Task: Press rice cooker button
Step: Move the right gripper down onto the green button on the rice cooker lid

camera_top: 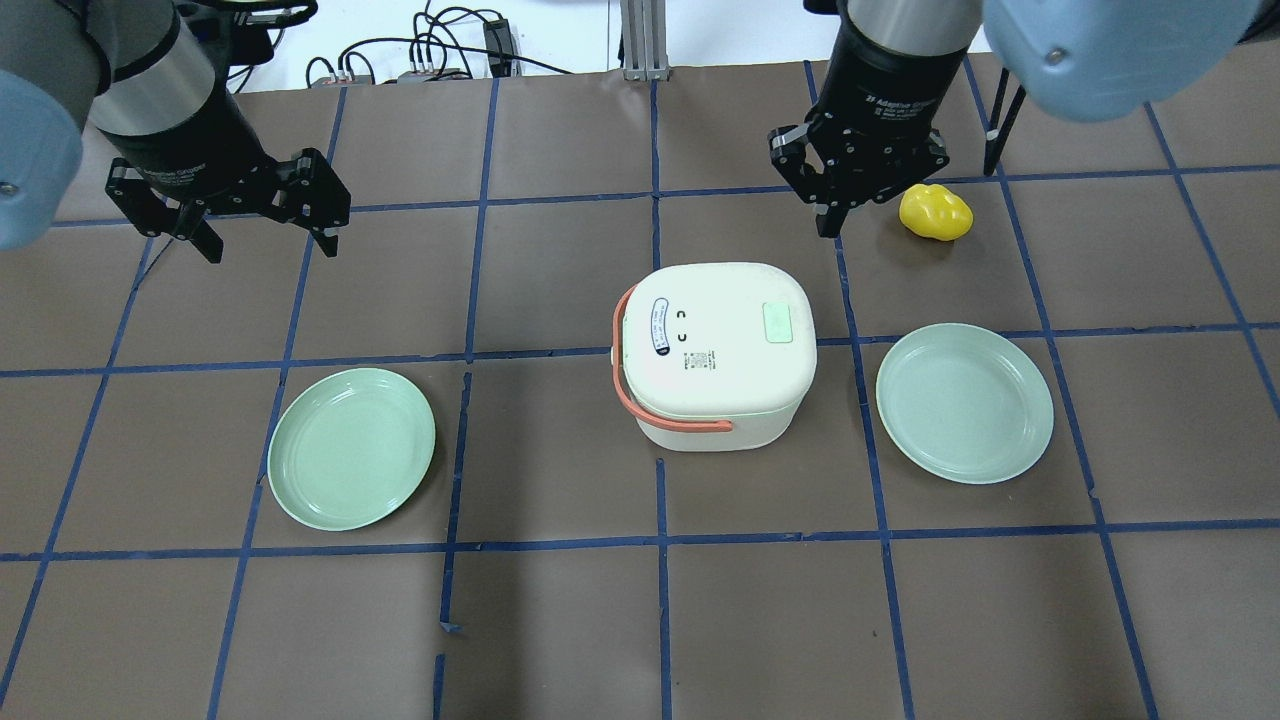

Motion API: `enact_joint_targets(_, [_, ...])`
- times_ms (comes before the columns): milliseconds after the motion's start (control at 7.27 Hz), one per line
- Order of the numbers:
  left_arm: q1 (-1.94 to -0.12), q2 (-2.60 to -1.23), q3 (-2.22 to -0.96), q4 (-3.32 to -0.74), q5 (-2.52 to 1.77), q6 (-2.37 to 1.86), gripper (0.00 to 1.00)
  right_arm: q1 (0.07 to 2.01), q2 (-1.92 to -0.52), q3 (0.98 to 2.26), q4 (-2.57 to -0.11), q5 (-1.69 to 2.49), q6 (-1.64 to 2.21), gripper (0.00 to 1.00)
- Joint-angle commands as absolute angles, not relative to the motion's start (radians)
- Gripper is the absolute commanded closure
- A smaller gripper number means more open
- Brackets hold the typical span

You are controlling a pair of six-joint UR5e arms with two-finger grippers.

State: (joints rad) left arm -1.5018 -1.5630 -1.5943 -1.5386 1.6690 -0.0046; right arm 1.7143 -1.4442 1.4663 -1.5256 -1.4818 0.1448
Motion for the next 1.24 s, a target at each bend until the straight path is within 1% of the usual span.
enact_joint_targets(0, [-1.502, -1.563, -1.595, -1.539, 1.669, -0.005, 0.00, 1.720, -1.448, 1.618, -1.722, -1.503, 0.161, 0.94])
enact_joint_targets(138, [-1.502, -1.563, -1.594, -1.539, 1.669, -0.005, 0.00, 1.733, -1.451, 1.662, -1.752, -1.538, 0.193, 0.95])
enact_joint_targets(275, [-1.502, -1.562, -1.594, -1.539, 1.669, -0.005, 0.00, 1.753, -1.441, 1.673, -1.829, -1.554, 0.205, 0.95])
enact_joint_targets(688, [-1.502, -1.562, -1.594, -1.539, 1.669, -0.005, 0.00, 1.769, -1.433, 1.721, -1.868, -1.549, 0.200, 0.95])
enact_joint_targets(1100, [-1.502, -1.562, -1.594, -1.539, 1.669, -0.005, 0.00, 1.772, -1.431, 1.727, -1.879, -1.543, 0.215, 0.95])
